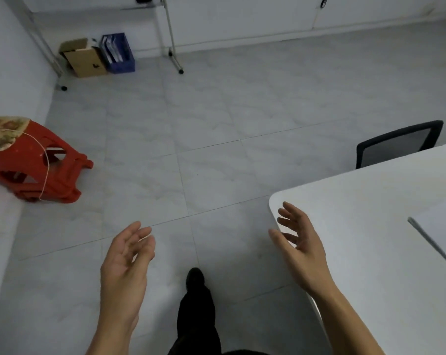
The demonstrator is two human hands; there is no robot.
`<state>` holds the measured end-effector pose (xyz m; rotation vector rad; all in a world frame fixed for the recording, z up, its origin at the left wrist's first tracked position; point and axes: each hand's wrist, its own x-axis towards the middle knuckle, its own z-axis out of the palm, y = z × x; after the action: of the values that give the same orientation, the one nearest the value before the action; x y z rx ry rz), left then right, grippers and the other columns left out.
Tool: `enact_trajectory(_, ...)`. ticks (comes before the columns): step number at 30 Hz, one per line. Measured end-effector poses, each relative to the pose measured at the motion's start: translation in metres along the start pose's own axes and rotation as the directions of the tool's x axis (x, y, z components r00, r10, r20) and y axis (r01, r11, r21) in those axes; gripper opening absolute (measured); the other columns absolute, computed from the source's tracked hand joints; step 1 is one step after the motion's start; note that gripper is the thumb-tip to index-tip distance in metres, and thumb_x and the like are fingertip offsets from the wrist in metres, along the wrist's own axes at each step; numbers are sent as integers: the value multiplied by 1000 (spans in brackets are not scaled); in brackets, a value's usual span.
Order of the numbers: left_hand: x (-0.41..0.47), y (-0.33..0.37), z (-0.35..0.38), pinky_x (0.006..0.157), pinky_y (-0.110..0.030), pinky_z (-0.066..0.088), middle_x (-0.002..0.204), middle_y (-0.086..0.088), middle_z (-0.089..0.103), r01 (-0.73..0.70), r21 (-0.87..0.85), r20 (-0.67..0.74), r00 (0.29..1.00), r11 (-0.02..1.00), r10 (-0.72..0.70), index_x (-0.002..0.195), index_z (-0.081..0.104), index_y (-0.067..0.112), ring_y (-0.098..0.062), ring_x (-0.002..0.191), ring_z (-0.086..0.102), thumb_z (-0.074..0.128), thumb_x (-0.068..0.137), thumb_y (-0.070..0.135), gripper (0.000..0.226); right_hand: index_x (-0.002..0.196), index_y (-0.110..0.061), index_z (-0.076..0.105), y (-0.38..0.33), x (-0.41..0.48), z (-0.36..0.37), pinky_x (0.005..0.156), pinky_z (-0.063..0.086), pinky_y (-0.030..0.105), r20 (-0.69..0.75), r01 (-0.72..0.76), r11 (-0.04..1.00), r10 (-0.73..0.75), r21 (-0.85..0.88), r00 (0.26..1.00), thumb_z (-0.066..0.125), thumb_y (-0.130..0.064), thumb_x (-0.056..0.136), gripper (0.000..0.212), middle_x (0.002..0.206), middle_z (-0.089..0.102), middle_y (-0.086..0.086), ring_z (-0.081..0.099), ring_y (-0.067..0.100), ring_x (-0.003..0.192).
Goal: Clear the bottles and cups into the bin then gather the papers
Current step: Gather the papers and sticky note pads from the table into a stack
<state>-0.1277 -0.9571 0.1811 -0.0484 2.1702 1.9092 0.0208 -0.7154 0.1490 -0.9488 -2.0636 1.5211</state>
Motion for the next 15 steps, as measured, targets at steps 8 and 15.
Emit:
enact_trajectory(8,242,102,134,102,-50,48,115,9,70,-99,63,329,942,993,73,116,62,37,-8,112,63,68,92,16,33,139,-34,48,-51,174,17,90,49,18,-284,-72,997,60,-33,957,69,-23,91,54,132,56,-25,55,-6,118)
enact_trajectory(15,363,155,290,101,-47,49,115,10,70,-199,88,548,828,976,120,117,62,38,-9,113,63,73,85,26,36,142,-31,47,-45,311,-7,93,47,22,-502,-104,989,145,110,852,70,-21,91,57,134,56,-20,55,-2,120)
